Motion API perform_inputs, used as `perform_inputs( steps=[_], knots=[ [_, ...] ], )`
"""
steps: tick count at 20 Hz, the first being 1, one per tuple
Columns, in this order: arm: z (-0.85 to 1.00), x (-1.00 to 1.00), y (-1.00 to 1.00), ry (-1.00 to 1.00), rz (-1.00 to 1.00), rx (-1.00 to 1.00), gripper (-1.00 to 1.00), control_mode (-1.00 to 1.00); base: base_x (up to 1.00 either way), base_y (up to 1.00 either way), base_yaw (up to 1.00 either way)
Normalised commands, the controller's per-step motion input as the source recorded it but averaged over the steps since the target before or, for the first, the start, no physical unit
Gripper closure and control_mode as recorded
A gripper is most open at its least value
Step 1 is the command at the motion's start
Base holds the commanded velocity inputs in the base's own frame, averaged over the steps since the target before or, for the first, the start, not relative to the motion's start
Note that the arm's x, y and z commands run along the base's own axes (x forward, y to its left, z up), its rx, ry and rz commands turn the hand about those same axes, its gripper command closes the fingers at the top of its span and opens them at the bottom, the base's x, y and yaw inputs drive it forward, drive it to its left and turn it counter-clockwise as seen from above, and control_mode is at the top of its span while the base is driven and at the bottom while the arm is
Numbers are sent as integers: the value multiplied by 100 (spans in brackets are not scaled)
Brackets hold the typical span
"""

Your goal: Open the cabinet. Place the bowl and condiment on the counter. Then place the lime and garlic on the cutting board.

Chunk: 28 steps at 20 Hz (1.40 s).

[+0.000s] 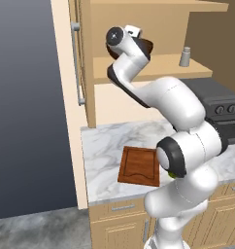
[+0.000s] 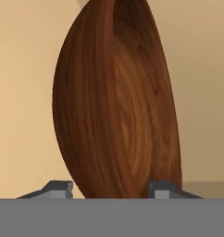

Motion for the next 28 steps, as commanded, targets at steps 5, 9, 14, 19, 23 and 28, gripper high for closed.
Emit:
perform_inputs(
  steps=[5,9,14,19,23,28],
  knots=[
    [0,-92,0,0,-5,3,100,-100,0,0,0],
    [1,-100,0,0,-3,9,100,-100,0,0,0],
    [21,-100,0,0,0,13,100,-100,0,0,0],
    [12,-100,-2,2,0,16,100,-100,0,0,0],
    [-4,-100,-5,16,0,10,100,-100,0,0,0],
    [-25,-100,-16,22,0,4,100,-100,0,0,0]
  ],
)
